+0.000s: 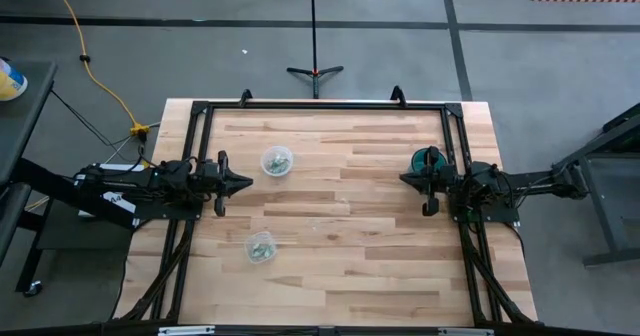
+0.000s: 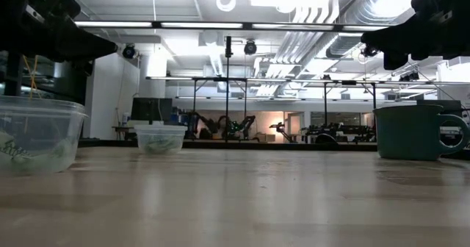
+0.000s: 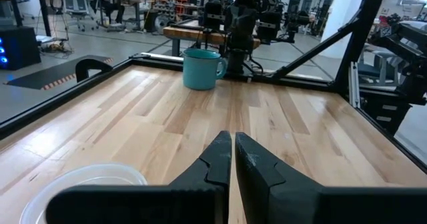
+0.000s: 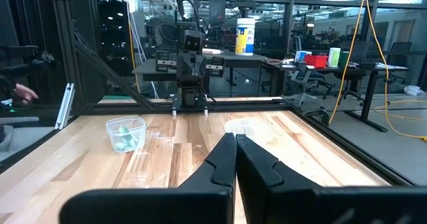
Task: Pick and place items into bin
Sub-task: Return to Home Position
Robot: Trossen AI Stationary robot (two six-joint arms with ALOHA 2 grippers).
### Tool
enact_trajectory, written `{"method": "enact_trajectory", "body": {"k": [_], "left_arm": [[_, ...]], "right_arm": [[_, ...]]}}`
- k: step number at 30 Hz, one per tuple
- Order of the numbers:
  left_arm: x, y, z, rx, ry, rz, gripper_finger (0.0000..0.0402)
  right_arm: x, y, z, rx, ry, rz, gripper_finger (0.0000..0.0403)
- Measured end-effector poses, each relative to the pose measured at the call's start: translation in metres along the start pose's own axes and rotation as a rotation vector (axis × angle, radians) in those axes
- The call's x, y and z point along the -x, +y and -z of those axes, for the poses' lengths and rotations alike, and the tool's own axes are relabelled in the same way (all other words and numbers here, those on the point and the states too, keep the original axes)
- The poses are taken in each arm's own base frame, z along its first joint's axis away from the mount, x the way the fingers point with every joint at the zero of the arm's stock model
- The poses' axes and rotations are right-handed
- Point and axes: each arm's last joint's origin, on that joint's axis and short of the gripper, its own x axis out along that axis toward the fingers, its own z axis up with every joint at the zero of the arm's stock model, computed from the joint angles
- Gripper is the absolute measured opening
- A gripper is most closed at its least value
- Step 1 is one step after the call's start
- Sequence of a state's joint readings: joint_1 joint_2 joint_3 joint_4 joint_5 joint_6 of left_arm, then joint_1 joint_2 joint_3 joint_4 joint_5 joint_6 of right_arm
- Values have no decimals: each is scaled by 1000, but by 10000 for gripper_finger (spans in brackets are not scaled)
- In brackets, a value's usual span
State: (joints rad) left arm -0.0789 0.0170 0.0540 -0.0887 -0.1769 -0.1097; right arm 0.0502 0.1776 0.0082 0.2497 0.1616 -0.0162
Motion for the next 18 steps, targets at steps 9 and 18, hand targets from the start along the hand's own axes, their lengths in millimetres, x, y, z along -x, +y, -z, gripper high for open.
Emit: {"method": "enact_trajectory", "body": {"k": [9, 18], "left_arm": [[0, 0, 0, 0, 0, 0, 56], [0, 0, 0, 0, 0, 1, 56]], "right_arm": [[0, 0, 0, 0, 0, 0, 4], [0, 0, 0, 0, -1, 0, 8]]}}
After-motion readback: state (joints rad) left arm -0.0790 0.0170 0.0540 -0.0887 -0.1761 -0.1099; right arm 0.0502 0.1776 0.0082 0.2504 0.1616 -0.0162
